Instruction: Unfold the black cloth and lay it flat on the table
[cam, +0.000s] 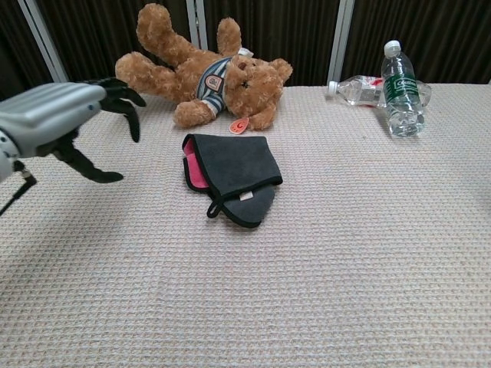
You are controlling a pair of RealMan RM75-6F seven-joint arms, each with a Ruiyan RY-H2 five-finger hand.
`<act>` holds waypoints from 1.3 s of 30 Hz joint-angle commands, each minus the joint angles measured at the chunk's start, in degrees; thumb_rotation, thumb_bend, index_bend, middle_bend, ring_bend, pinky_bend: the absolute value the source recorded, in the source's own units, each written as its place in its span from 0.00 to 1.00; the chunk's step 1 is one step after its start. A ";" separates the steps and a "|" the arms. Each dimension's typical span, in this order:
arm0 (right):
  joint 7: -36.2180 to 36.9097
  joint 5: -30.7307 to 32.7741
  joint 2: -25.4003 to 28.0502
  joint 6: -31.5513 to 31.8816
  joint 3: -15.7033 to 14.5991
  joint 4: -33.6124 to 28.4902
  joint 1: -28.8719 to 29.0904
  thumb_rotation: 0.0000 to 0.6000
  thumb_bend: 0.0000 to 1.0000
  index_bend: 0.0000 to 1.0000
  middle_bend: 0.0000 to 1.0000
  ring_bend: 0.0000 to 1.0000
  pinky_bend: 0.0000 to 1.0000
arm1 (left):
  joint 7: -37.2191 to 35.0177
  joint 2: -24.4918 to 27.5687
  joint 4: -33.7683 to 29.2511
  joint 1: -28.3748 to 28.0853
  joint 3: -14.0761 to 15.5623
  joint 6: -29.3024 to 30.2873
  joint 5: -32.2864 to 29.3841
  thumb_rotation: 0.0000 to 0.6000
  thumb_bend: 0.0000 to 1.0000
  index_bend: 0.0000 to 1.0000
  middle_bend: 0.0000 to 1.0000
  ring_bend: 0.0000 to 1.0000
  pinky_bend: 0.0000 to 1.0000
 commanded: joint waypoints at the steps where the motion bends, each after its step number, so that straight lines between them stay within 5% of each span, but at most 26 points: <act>1: 0.58 0.39 0.21 -0.52 0.28 0.35 0.25 1.00 0.22 0.00 0.00 0.00 0.00 | 2.23 -6.27 5.50 -4.30 -0.69 -2.68 -0.11 1.00 0.18 0.41 0.13 0.00 0.00; 16: 2.87 0.95 0.49 -0.36 0.90 0.87 0.27 1.00 0.22 0.00 0.00 0.00 0.00 | 2.89 -19.06 17.85 -9.05 1.53 -2.50 1.34 1.00 0.12 0.38 0.11 0.00 0.00; 39: 4.09 0.97 0.56 -0.12 1.00 0.85 0.29 1.00 0.22 0.00 0.00 0.00 0.00 | -1.26 -22.94 24.33 -9.10 3.79 2.22 3.44 1.00 0.22 0.42 0.11 0.00 0.00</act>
